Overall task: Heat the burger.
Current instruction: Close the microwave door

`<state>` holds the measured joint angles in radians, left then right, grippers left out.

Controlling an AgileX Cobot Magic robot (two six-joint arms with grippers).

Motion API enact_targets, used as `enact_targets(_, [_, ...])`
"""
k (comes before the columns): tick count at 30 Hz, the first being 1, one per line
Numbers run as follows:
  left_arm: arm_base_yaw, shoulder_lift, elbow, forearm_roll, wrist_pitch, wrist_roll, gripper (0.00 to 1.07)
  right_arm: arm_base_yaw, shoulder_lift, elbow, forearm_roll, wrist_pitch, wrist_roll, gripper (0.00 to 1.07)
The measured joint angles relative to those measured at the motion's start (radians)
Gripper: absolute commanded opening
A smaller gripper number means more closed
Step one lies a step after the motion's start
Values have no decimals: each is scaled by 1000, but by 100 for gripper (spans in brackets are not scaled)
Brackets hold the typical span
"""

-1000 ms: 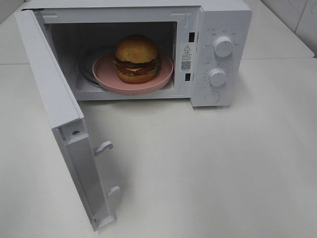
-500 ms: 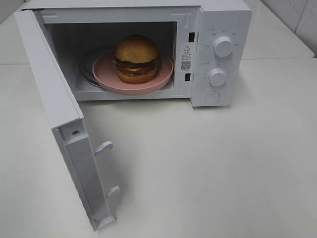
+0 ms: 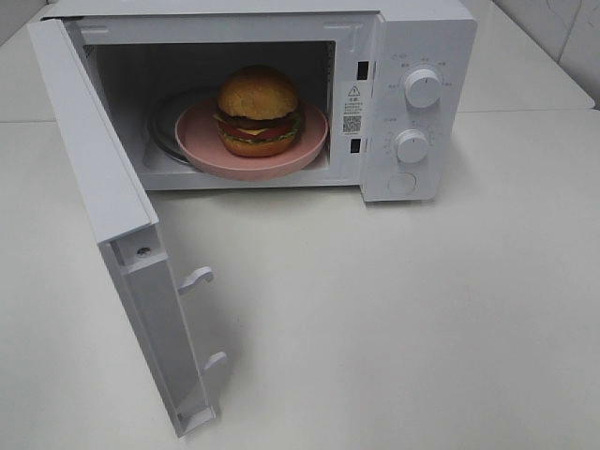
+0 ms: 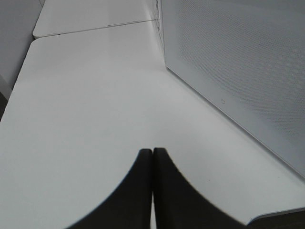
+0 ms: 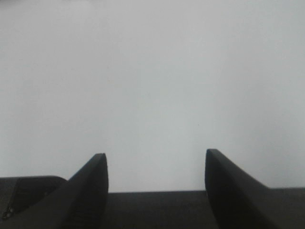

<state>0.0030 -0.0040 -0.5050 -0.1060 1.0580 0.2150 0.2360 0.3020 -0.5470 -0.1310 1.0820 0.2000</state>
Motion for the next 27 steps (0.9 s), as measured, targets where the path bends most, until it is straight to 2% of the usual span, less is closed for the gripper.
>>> enact_targets(3, [0,0,0,-2,0,0,0,0,-34,5,15,-9,-18,55])
enact_targets(5, [0,0,0,-5,0,0,0,0,-156,12,62,-20,-83,52])
enact_targets(12, [0,0,0,-31,0,0,0,0,-296,14,100,-26,-129,52])
enact_targets(27, [0,0,0,-58,0,1,0,0,-307,42,105,-68,-145,52])
